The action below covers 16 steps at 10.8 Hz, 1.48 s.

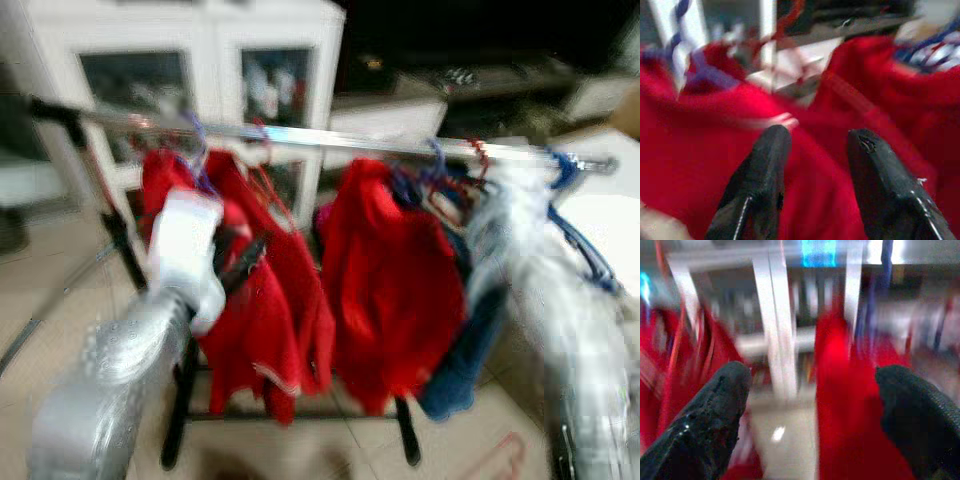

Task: Hang hanger

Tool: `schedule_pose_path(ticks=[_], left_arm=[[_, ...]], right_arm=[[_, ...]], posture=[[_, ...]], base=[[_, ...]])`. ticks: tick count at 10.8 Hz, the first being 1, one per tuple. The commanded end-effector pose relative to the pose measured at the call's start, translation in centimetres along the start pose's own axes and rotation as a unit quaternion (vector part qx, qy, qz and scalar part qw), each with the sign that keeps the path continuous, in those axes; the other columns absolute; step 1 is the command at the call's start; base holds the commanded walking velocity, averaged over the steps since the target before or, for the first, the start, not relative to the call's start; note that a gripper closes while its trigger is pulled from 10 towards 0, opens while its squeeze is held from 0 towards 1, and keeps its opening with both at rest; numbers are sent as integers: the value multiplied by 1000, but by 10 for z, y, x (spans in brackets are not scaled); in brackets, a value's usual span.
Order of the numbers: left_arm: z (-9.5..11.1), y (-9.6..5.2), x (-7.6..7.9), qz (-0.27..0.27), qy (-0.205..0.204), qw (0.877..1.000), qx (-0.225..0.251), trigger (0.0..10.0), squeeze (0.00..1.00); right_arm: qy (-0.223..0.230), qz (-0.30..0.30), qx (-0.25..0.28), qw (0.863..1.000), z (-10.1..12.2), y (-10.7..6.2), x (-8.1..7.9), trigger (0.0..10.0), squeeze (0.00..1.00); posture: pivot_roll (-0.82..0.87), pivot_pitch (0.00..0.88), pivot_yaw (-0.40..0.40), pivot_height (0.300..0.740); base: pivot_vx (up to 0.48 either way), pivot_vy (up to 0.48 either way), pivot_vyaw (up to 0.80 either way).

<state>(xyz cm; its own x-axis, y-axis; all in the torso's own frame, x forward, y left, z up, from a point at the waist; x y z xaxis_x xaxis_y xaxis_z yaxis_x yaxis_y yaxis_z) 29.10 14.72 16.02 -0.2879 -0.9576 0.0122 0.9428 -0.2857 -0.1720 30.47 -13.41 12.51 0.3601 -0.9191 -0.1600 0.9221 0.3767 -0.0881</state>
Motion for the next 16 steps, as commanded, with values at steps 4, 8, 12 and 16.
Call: schedule_pose_path(ticks=[4,8,12,16], left_arm=[[6,6,7,4,-7,999,35,10000,0],[-3,5,-2,53,-24,996,68,10000,0],[-5,6,-1,48,-5,997,67,10000,0],[-5,6,-1,48,-5,997,67,10000,0]], right_arm=[[-19,-15,45,999,29,-13,-12,10000,0],[-25,-92,52,994,19,-19,1,10000,0],[-5,-85,33,996,10,-17,-2,10000,0],[-5,-85,33,996,10,-17,-2,10000,0]], posture=[[113,0,-48,740],[95,7,-59,740],[98,12,-58,740],[98,12,-58,740]], base=[[0,0,0],[0,0,0],[0,0,0],[0,0,0]])
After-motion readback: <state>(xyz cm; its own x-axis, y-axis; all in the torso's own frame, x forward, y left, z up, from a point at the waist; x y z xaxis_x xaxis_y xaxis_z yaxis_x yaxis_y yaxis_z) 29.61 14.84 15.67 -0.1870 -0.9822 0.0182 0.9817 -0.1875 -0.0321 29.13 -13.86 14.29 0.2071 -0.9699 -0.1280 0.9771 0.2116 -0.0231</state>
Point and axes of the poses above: a point about 5 cm out from each wrist's last joint towards the gripper, its own y axis pointing out of the wrist towards the gripper, its own z axis along the axis of the wrist's last joint, x = y × z, the point moved 6 cm from there along y, pointing out of the wrist towards the gripper, and after that the axes turned 3 degrees about -y, right-handed, at the moved point
